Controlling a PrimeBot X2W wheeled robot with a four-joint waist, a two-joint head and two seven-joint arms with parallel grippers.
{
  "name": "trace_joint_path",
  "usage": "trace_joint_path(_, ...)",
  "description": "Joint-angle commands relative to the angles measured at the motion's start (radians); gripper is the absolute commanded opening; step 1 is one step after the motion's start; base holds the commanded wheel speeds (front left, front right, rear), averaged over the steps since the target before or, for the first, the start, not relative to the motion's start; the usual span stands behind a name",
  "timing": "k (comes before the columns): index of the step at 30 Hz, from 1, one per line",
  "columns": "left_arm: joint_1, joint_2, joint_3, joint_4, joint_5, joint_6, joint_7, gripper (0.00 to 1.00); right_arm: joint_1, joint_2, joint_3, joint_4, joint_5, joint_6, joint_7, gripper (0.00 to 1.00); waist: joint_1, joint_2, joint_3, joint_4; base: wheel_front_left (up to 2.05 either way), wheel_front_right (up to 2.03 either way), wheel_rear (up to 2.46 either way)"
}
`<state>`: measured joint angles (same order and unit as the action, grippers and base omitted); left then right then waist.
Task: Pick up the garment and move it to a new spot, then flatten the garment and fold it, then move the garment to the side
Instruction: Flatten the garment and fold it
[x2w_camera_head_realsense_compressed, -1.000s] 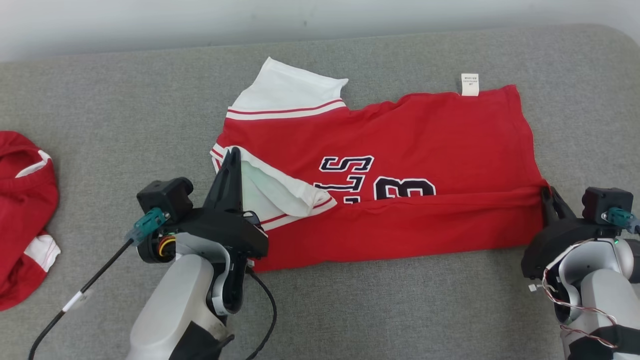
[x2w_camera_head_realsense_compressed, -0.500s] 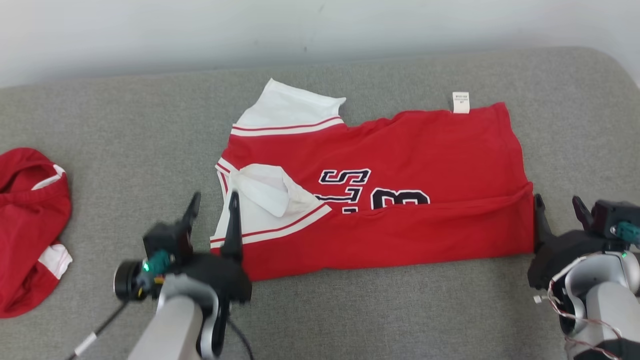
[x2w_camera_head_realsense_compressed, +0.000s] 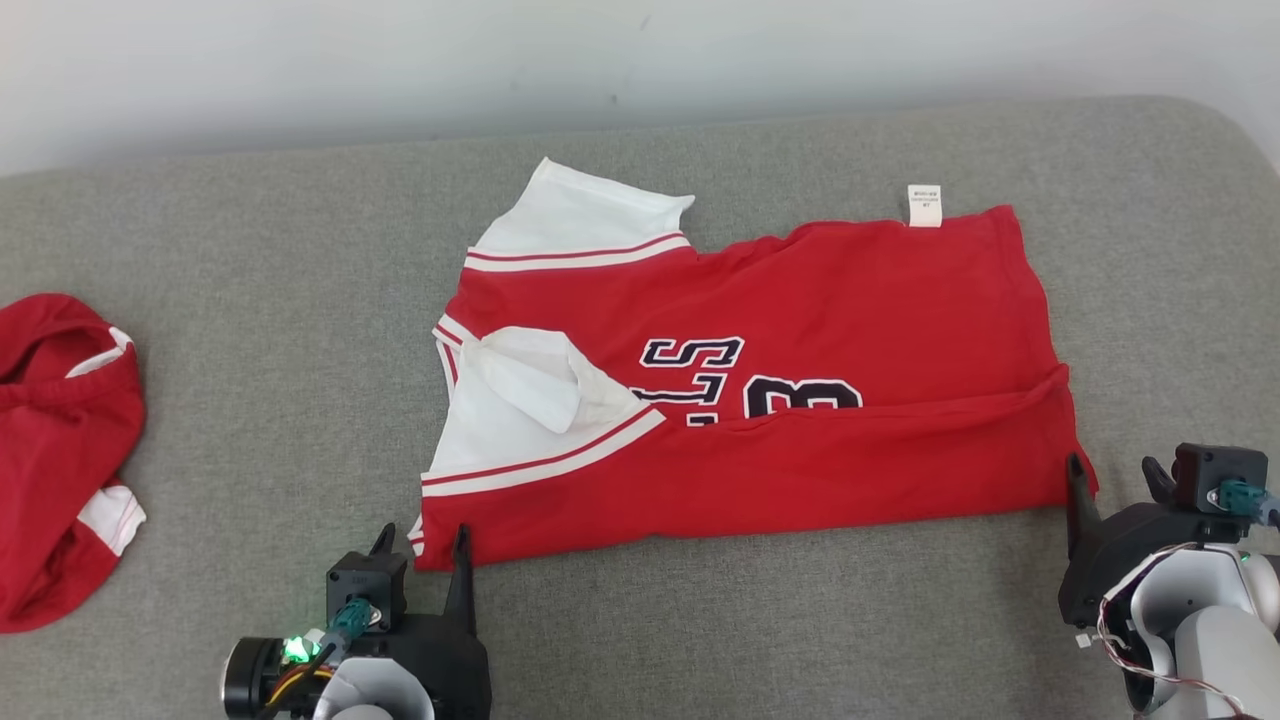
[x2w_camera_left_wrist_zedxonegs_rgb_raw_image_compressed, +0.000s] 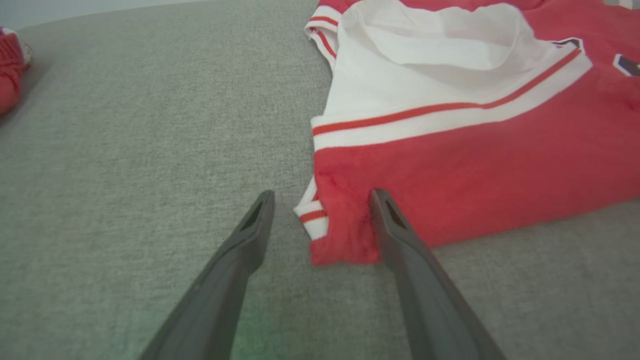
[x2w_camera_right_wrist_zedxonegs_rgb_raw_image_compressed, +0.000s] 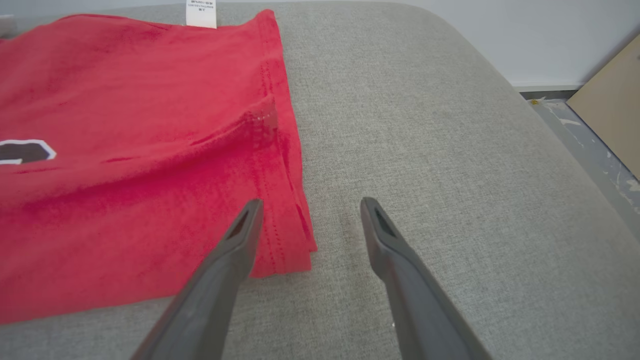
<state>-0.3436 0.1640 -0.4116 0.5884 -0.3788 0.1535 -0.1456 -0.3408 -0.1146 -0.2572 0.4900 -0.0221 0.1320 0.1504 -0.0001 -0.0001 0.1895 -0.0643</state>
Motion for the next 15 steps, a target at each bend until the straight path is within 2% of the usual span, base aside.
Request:
trace_joint_path(1,0.001,0.001,-0.002,-0.001,-0.004,0.007,0.012,1.0,-0.01,-0.004,-0.002,0.008,-0.013,-0.003,0.013,1.0,0.0001,0.0001,0.014,0.002,0.0,0.0,0.0)
trace_joint_path(7,-0.023,-0.008,-0.009,-0.005,-0.009,0.022,0.049,1.0,-0.034,-0.012,0.0,0.042,-0.027,-0.003,0.056,1.0,0.0001,0.0001,0.034,0.011,0.0,0.0,0.0)
trace_joint_path(11,-0.033,-0.015,-0.022,0.01,-0.021,0.011,0.096,1.0,-0.052,-0.015,-0.002,0.08,-0.019,-0.003,0.1,1.0,0.0001,0.0001,0.041,0.015,0.0,0.0,0.0)
trace_joint_path(12,-0.032,-0.019,-0.028,0.012,-0.022,0.004,0.11,0.89,-0.055,-0.014,0.0,0.088,-0.015,-0.003,0.107,1.0,0.0001,0.0001,0.042,0.016,0.0,0.0,0.0)
trace_joint_path(13,-0.031,-0.023,-0.035,0.011,-0.023,-0.002,0.123,0.58,-0.059,-0.013,0.002,0.096,-0.008,-0.003,0.114,1.0,0.0001,0.0001,0.043,0.017,0.0,0.0,0.0)
trace_joint_path(14,-0.03,-0.026,-0.04,0.011,-0.028,-0.01,0.135,0.3,-0.061,-0.012,0.003,0.103,-0.004,-0.003,0.119,0.91,0.0001,0.0001,0.043,0.018,0.0,0.0,0.0)
trace_joint_path(15,-0.028,-0.027,-0.045,0.012,-0.03,-0.014,0.147,0.0,-0.063,-0.012,0.004,0.108,-0.001,-0.003,0.125,0.47,0.0001,0.0001,0.043,0.018,0.0,0.0,0.0)
